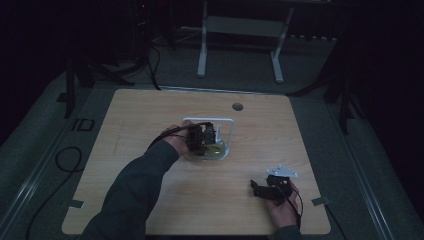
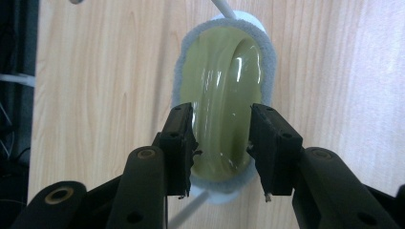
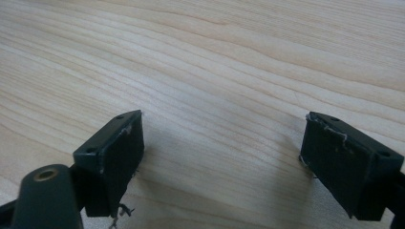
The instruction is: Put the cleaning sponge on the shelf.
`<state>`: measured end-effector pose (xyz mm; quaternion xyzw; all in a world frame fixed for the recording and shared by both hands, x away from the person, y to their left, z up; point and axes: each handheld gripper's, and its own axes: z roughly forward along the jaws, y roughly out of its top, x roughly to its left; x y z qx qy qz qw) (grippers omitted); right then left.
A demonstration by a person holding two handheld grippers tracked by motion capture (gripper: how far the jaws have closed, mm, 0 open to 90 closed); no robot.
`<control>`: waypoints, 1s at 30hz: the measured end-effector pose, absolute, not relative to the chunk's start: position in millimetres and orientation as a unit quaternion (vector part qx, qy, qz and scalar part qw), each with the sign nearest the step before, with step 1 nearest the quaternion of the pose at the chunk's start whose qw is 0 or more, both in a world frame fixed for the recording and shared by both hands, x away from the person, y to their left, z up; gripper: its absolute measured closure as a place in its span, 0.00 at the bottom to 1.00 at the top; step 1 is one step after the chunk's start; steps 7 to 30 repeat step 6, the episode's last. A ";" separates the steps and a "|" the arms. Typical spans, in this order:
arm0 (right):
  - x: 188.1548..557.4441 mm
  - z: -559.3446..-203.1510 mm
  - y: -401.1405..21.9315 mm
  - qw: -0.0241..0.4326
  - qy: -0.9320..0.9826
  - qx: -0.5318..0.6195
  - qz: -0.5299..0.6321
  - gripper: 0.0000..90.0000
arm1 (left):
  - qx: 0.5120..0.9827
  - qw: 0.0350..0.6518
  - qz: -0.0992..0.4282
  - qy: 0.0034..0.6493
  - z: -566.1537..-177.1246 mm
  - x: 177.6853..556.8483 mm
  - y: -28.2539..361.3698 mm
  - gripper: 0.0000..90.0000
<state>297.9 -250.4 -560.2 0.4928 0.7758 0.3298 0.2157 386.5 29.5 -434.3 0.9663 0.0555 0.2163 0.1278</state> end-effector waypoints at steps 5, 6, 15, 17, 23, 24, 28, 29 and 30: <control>297.8 -560.2 -250.4 0.216 0.776 0.492 0.330 0.16 | 0.955 0.181 0.216 0.088 -415.7 373.9 46.2 0.67; 297.8 -560.2 -250.4 0.216 0.776 0.492 0.330 0.16 | 0.950 0.202 0.216 0.099 -412.0 370.5 51.5 0.67; 297.8 -560.2 -250.4 0.216 0.776 0.492 0.330 0.16 | 0.950 0.202 0.216 0.099 -412.0 370.5 51.5 0.67; 297.8 -560.2 -250.4 0.216 0.776 0.492 0.330 0.16 | 0.950 0.202 0.216 0.099 -412.0 370.5 51.5 0.67; 297.8 -560.2 -250.4 0.216 0.776 0.492 0.330 0.16 | 0.950 0.202 0.216 0.099 -412.0 370.5 51.5 0.67; 297.8 -560.2 -250.4 0.216 0.776 0.492 0.330 0.16 | 0.950 0.202 0.216 0.099 -412.0 370.5 51.5 0.67; 297.8 -560.2 -250.4 0.216 0.776 0.492 0.330 0.16 | 0.950 0.202 0.216 0.099 -412.0 370.5 51.5 0.67; 297.8 -560.2 -250.4 0.216 0.776 0.492 0.330 0.16 | 0.950 0.202 0.216 0.099 -412.0 370.5 51.5 0.67; 297.8 -560.2 -250.4 0.216 0.776 0.492 0.330 0.16 | 0.950 0.202 0.216 0.099 -412.0 370.5 51.5 0.67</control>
